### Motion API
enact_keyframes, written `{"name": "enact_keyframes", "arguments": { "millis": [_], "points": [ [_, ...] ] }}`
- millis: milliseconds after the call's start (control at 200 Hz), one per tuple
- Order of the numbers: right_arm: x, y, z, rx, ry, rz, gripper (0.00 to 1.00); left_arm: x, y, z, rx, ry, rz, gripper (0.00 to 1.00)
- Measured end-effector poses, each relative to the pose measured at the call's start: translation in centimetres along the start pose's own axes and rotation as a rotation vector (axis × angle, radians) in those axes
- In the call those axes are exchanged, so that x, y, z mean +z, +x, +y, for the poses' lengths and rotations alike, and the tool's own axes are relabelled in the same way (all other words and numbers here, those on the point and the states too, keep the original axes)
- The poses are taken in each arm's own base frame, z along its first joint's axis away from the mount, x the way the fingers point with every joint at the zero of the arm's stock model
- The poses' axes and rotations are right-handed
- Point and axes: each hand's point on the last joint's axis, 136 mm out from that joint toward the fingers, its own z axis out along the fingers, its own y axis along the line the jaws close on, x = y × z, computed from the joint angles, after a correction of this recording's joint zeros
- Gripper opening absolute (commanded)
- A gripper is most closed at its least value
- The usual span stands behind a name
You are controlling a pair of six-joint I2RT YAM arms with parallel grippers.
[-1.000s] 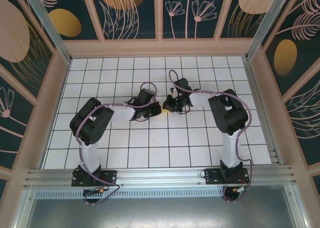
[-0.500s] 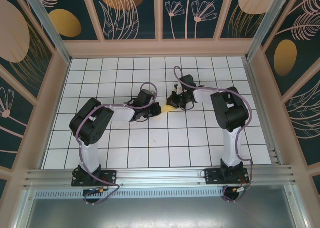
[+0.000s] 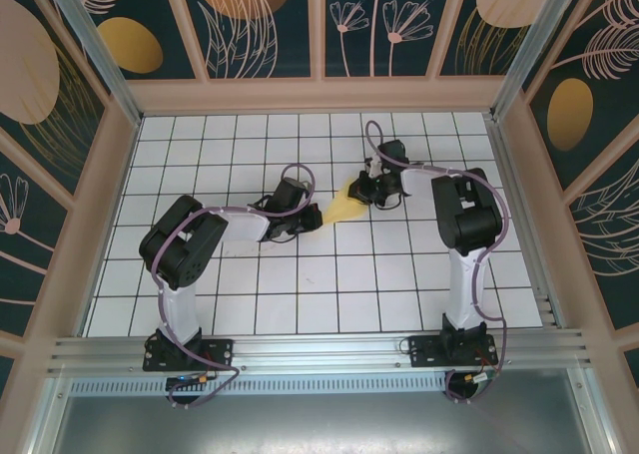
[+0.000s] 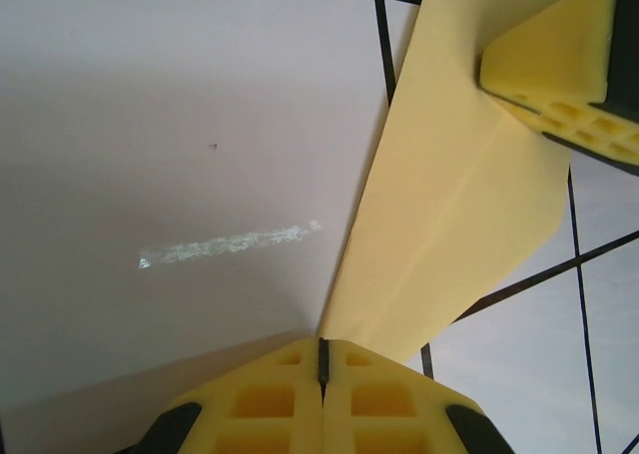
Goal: Fold a paper plane with a square sheet of paper (pick it up from the middle)
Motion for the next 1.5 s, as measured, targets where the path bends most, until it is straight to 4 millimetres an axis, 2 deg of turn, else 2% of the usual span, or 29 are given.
{"name": "enact_keyframes", "arguments": {
  "millis": [335,505,600,736,801,846,1001,1101,1201,1316,1496],
  "points": [
    [-2.5,-4.5,-3.4,0.041,0.019,-0.096,0.07,0.0,0.0,0.0,0.0,0.0,0.0,0.0],
    [-4.4,-6.9,-5.8,0.073,0.081,-0.177,0.2,0.0,0.0,0.0,0.002,-0.002,0.002,0.0],
    [-5.2,-7.3,-5.7,0.068,0.104,-0.21,0.27,-0.1,-0.1,0.0,0.006,-0.006,0.001,0.09],
    [-7.4,-6.2,-4.3,0.061,0.119,-0.255,0.33,-0.8,-0.4,0.2,0.01,-0.037,-0.012,0.2],
    [-8.1,-5.3,-2.8,0.048,0.106,-0.27,0.35,-1.6,-1.2,-0.2,0.019,-0.038,-0.043,0.24],
    [-8.3,-4.5,-1.8,0.036,0.094,-0.274,0.37,-2.3,-1.9,-0.8,0.024,-0.032,-0.071,0.31],
    [-7.3,-1.1,1.5,0.025,0.059,-0.242,0.42,-5.8,-5.3,-3.2,0.048,0.006,-0.221,0.52],
    [-6.0,0.8,2.6,0.051,0.047,-0.204,0.44,-7.6,-6.4,-3.5,0.05,0.005,-0.29,0.63],
    [-5.0,2.2,3.5,0.092,0.04,-0.176,0.44,-8.3,-6.9,-2.7,0.042,-0.017,-0.329,0.75],
    [-4.3,2.8,4.2,0.14,0.042,-0.175,0.43,-8.3,-6.5,-0.6,0.025,-0.077,-0.34,0.84],
    [-3.9,2.3,3.5,0.245,0.095,-0.213,0.43,-8.7,-6.7,1.7,0.015,-0.144,-0.363,0.93]
  ]
}}
